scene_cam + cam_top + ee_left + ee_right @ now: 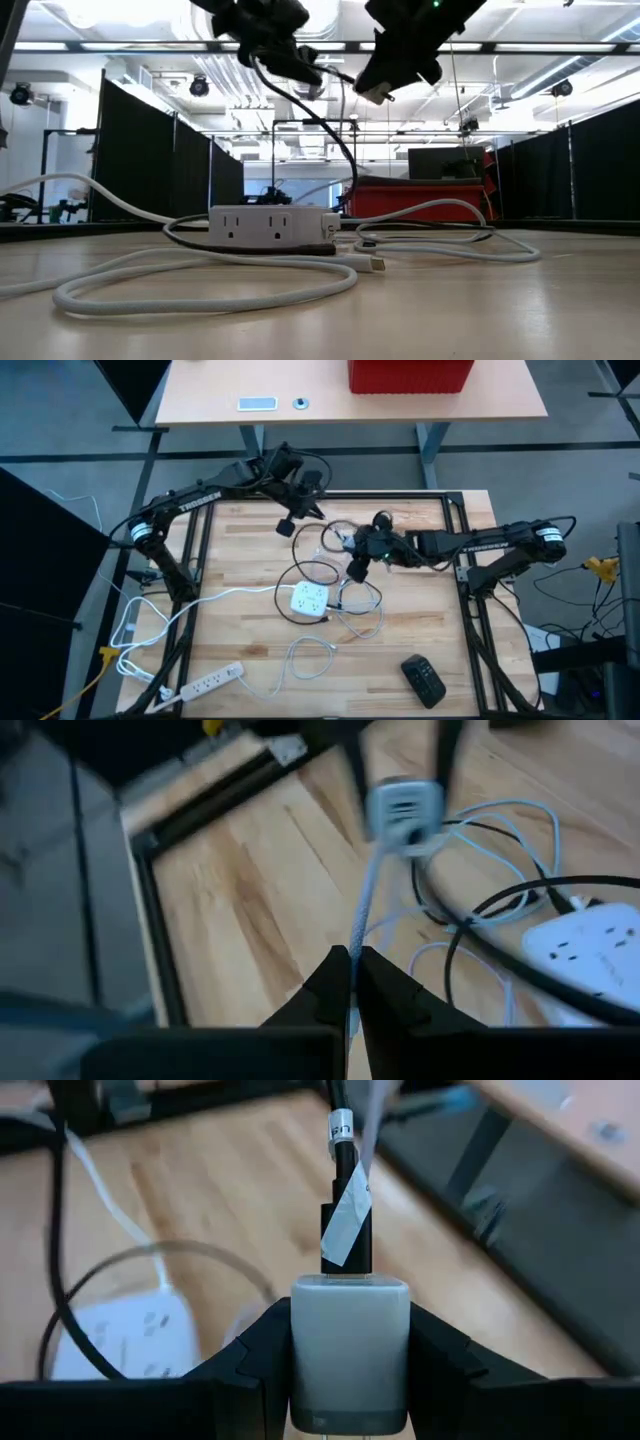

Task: Insert USB
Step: Insert the purple USB cable into the white charger adapter

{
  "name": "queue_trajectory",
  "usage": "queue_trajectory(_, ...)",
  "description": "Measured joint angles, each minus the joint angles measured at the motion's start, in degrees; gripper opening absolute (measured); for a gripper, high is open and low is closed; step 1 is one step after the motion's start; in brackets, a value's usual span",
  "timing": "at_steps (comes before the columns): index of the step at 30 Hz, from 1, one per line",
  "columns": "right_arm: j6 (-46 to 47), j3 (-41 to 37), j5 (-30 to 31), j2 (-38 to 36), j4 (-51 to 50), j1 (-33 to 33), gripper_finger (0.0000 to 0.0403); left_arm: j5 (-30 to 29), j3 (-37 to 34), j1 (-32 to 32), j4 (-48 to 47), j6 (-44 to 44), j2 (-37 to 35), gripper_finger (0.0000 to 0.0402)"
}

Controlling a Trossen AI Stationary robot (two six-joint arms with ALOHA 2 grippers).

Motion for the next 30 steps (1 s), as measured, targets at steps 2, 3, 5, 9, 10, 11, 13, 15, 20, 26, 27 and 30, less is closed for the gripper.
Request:
queue_trajectory(2, -2.6, 0.0, 0.2, -2.1, 1.4, -0.8, 0.0124, -0.1, 0.0, 0.0, 0.0, 3.3, -0.9, 0.0000)
queue_trajectory(3, -4.0, 0.0, 0.3, -3.5, 1.4, -1.2, 0.0124, -0.5, 0.0, 0.0, 0.0, 4.5, -1.2, 0.0000)
queue_trajectory(5, -6.6, -0.5, -0.6, -6.3, 1.2, -2.2, 0.0124, -1.4, 0.0, 0.0, 0.2, 7.2, -1.5, 0.0000)
queue_trajectory(9, -10.0, -2.9, -8.7, -12.7, 1.3, -5.4, 0.0124, -3.6, 0.0, -0.1, 2.7, 10.5, -2.7, 0.0000)
queue_trajectory(10, -10.7, -3.7, -11.1, -14.4, 1.5, -6.3, 0.0124, -4.3, 0.0, -0.3, 3.3, 11.5, -3.0, 0.0000)
queue_trajectory(11, -11.0, -4.6, -13.9, -15.9, 1.9, -7.4, 0.0124, -5.2, 0.0, -0.6, 3.9, 13.2, -3.4, 0.0000)
queue_trajectory(13, -11.4, -6.6, -21.5, -18.7, 4.2, -10.0, 0.0124, -7.0, 0.0, -1.4, 5.4, 17.3, -4.4, 0.0000)
queue_trajectory(15, -11.0, -9.1, -30.6, -20.4, 8.7, -12.9, 0.0124, -7.9, 0.0, -2.2, 6.5, 21.7, -5.4, 0.0000)
queue_trajectory(20, -6.9, -14.3, -46.7, -20.7, 20.4, -17.5, 0.0124, -9.2, 0.0, -4.2, 7.8, 32.2, -6.8, 0.0000)
queue_trajectory(26, -8.2, -13.9, -48.5, -15.4, 20.6, -18.1, 0.0124, -9.6, 0.0, -6.3, 9.9, 39.7, -8.2, 0.0000)
queue_trajectory(27, -8.9, -13.1, -48.5, -14.5, 20.7, -18.1, 0.0124, -9.6, 0.0, -6.4, 9.9, 40.3, -8.4, 0.0000)
queue_trajectory(30, -11.9, -9.6, -48.4, -12.4, 18.2, -18.1, 0.0124, -9.7, 0.0, -7.0, 9.8, 43.7, -8.7, 0.0000)
